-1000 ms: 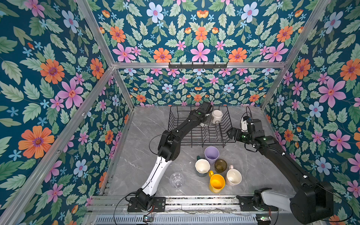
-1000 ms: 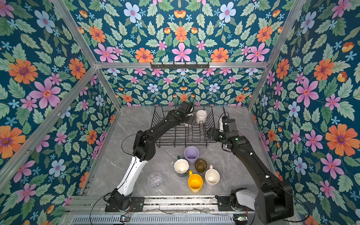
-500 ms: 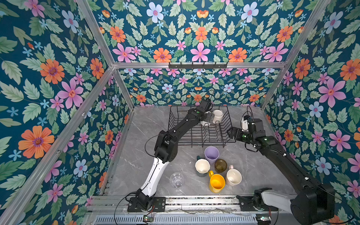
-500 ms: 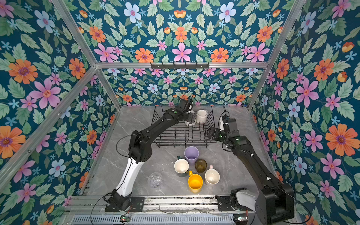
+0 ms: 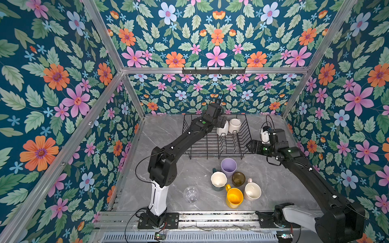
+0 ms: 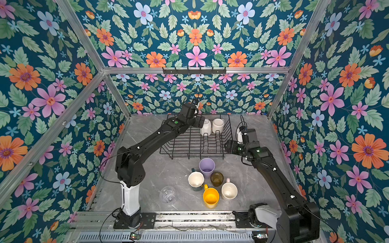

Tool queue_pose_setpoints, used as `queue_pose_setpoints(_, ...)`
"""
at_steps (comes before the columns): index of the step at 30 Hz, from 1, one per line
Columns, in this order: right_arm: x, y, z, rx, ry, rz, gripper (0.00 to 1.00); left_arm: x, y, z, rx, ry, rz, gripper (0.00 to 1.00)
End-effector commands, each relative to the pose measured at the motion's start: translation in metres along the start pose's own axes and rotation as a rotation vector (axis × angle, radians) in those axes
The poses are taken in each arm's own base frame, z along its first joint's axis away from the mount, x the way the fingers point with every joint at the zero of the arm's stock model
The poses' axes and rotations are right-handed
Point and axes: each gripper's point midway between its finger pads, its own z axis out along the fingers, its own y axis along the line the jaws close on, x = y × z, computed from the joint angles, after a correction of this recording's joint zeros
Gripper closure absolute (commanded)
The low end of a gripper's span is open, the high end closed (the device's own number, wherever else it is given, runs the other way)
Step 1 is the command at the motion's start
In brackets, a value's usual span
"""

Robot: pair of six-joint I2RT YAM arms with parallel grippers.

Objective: Load cups into a dish rack
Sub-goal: Place the cup upside down at the dish rack, then pick up the cup from the bottom-center of the table.

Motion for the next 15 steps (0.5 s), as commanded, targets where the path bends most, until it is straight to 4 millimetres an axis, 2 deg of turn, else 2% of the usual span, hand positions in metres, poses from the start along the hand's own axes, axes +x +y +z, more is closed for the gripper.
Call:
queue_pose_setpoints(1,0.009,0.006,-0.005,0.018,0.024,-0.044,0.14,-0.024,0.023,-0.025,-0.081,-0.116,-0.016,0.0)
queue_pose_setpoints(6,0.02,0.03,-0.013,0.017,0.052,-0.115,0.16,-0.021,0.057,-0.062,-0.158,-0.159,-0.042,0.0)
queue_pose_setpoints(10,0.024,0.057,-0.026,0.011,0.037,-0.197,0.17,-0.002,0.09,-0.079,-0.215,-0.138,-0.06,0.0)
queue_pose_setpoints(13,0.029,0.087,-0.038,-0.022,0.034,-0.269,0.18,0.021,0.131,-0.093,-0.287,-0.109,-0.085,0.0)
queue_pose_setpoints(15,0.035,0.107,-0.043,-0.04,0.039,-0.314,0.2,0.039,0.169,-0.103,-0.359,-0.087,-0.114,0.0)
